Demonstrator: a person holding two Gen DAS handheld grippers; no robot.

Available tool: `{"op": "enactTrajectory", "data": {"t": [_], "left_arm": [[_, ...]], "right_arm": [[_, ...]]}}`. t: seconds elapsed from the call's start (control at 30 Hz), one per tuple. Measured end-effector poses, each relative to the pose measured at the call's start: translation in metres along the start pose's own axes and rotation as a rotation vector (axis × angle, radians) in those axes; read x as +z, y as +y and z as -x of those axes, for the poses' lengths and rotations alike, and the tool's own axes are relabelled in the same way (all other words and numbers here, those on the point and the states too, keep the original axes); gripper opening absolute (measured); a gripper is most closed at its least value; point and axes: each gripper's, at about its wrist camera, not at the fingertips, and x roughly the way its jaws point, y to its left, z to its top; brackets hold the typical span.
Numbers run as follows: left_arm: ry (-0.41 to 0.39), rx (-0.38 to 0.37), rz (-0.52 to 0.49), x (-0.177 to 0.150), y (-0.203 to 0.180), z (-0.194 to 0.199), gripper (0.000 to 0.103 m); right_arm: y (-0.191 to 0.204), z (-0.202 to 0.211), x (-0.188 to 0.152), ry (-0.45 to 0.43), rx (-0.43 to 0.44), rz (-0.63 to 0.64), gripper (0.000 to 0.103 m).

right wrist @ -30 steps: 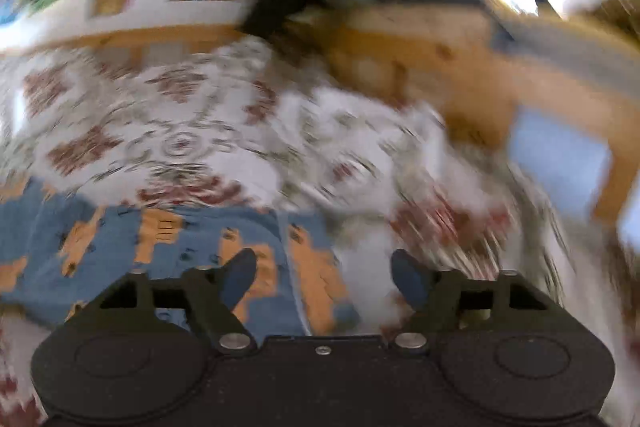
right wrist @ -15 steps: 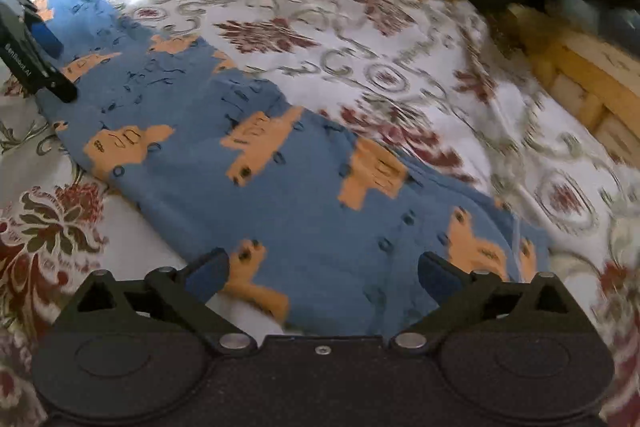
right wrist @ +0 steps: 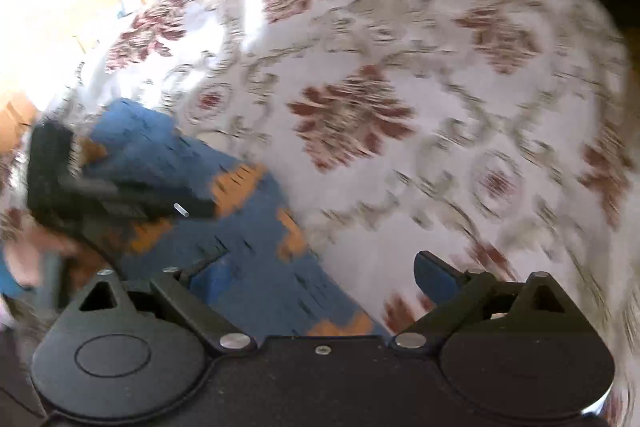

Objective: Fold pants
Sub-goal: 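Grasp the pants edge with the left tool while the right tool grips the other side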

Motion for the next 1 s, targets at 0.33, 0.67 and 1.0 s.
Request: {"op": "enactTrajectory", "data": {"t": [0.33,0.67,1.0], "left_arm": [[-0.044,0.183,-0.128,-0.016,-0.014,-0.005,0.036],[-0.064,0.192,-0.141,-0.02,-0.015,-0.001,0.034],[-0.069,0.207,-0.169,-0.02,-0.014,-0.001,0.028]], "right_arm": [[-0.003,-0.123,0.063,0.075,0.297,-0.136,0.053],[0.008,-0.168,0.07,0.106,0.268,-0.065,0.005],[0.007,-0.165,0.066,0.013,0.171,-0.017,0.006]]}}
